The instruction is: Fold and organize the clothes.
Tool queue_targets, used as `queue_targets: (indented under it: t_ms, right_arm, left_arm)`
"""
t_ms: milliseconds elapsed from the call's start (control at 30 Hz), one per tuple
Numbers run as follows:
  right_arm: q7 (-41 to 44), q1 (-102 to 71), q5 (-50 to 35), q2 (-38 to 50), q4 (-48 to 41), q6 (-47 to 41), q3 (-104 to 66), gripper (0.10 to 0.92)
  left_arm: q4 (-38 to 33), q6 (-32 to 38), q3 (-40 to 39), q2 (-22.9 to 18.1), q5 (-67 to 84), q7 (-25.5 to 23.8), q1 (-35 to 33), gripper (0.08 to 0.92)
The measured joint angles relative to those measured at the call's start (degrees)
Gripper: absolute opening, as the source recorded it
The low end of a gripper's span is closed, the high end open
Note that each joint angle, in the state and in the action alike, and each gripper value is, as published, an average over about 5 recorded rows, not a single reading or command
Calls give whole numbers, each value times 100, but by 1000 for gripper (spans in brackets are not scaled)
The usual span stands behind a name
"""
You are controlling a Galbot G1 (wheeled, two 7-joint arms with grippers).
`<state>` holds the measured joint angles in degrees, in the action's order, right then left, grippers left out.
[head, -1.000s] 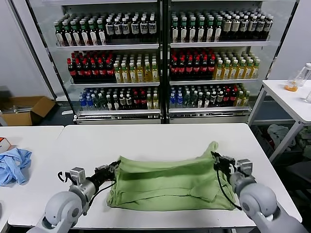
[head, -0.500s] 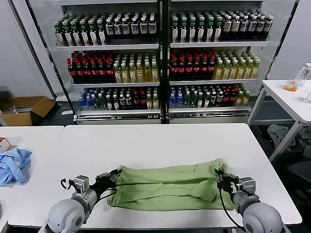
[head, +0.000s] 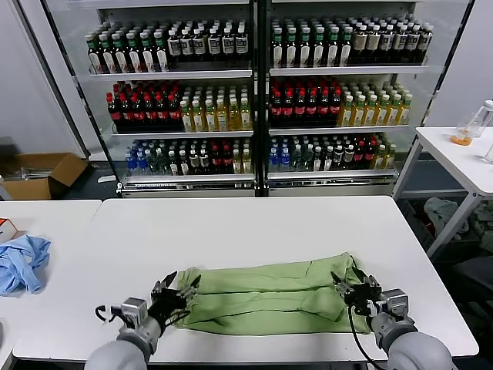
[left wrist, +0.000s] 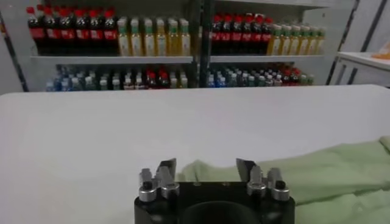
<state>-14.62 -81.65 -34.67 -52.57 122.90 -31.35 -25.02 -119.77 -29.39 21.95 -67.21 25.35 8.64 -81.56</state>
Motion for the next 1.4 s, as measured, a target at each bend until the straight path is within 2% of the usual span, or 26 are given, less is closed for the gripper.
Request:
queue_targets:
  t_ms: [133,200,600,733,867,1400]
  right_arm:
    - [5,-48,51,10,17,39,-7,801]
    - [6,-66,64,24,28,56,-21,815]
    - [3,-116,91,80,84,113,-69,823]
    - [-9,-114,85,101,93,118,-80,823]
    - [-24,-108,77,113,100,124,-85,823]
    - [-74,-117,59,129,173,216,-154,823]
  left_arm:
    - [-3,175,-63,-293,-357,138,-169,792]
    - [36,253,-84,-414,-529,197,-211,815]
    - [456,512,-169,-776,-1208,316,-306,803]
    - [550,586,-169,-832,-1305,333,-344,725]
    - [598,624,-165,-859,-1339,332,-382,586]
    - [551,569,72,-787,-937,133,-413,143]
